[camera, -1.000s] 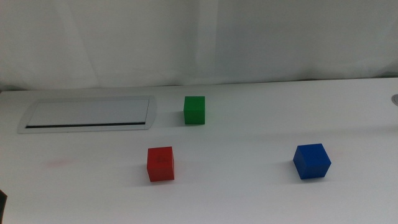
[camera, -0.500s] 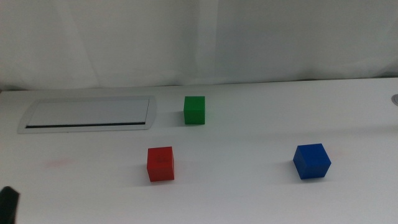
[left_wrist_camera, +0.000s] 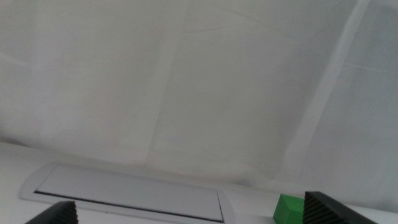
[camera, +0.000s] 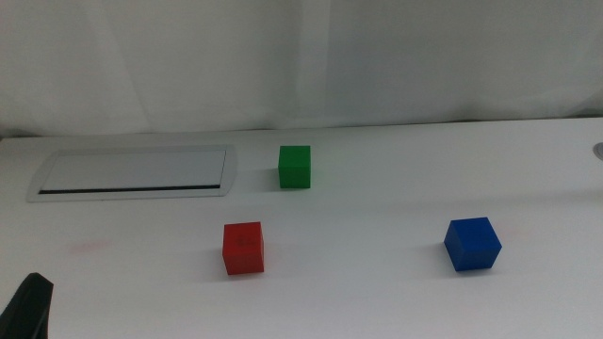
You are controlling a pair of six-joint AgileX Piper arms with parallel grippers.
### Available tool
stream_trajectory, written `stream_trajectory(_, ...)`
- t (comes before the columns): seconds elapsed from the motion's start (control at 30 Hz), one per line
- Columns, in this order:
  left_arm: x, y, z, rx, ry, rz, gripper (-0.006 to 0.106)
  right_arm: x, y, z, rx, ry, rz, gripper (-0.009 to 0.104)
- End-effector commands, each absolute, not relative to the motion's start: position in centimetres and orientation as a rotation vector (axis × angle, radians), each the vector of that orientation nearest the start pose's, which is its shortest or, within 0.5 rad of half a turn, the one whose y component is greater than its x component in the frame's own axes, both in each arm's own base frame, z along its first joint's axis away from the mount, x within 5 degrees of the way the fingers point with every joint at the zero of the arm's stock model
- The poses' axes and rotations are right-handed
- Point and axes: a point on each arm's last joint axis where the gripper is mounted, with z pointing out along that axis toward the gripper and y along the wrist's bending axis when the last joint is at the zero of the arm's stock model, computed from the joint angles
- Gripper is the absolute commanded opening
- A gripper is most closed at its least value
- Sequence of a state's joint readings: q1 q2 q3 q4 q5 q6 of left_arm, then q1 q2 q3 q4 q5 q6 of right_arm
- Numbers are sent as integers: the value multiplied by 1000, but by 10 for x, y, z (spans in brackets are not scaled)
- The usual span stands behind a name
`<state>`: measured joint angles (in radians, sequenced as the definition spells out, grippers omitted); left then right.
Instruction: Stack red cubes first, then green, then blue cubes in a specific spot.
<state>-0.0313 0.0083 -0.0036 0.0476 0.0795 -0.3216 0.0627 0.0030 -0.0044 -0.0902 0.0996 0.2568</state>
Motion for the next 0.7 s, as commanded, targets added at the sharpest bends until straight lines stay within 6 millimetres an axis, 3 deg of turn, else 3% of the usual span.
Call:
stream_trajectory(0.0,53,-1,213,-202,1523,-252,92,56,3,196,79,1568,160,103)
stream_trajectory(0.2,49,0,261,-153,1640,-170,92,56,3,196,79,1568,160,103)
stream_trajectory(0.33,57,-1,301,-131,1733,-149,92,56,3,196,79,1568,160,103)
stream_trajectory(0.53,95,-9,347,-99,1814,-218,92,56,3,196,82,1568,164,103)
stream_trajectory(0.67,138,-21,369,-55,1972,-336,92,56,3,196,88,1568,171,103)
